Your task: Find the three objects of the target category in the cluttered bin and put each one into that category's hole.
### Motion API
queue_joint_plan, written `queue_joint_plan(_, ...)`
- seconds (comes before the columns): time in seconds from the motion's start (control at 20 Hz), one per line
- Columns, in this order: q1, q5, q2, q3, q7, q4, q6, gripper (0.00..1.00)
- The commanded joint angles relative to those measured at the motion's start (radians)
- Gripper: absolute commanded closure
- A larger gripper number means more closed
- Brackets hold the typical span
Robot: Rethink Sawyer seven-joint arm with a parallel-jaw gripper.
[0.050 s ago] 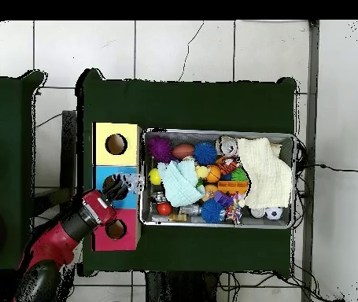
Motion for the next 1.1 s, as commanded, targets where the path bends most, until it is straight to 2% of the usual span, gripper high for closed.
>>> queue_joint_plan(0.05, 0.013, -0.016, 0.02, 0.137, 0.271, -0.126, 0.079, 1.0)
queue_joint_plan(0.35, 0.042, -0.042, -0.028, 0.203, 0.196, -0.08, 0.024, 1.0)
queue_joint_plan(1.1, 0.138, -0.135, -0.107, 0.285, 0.155, 0.066, -0.058, 1.0)
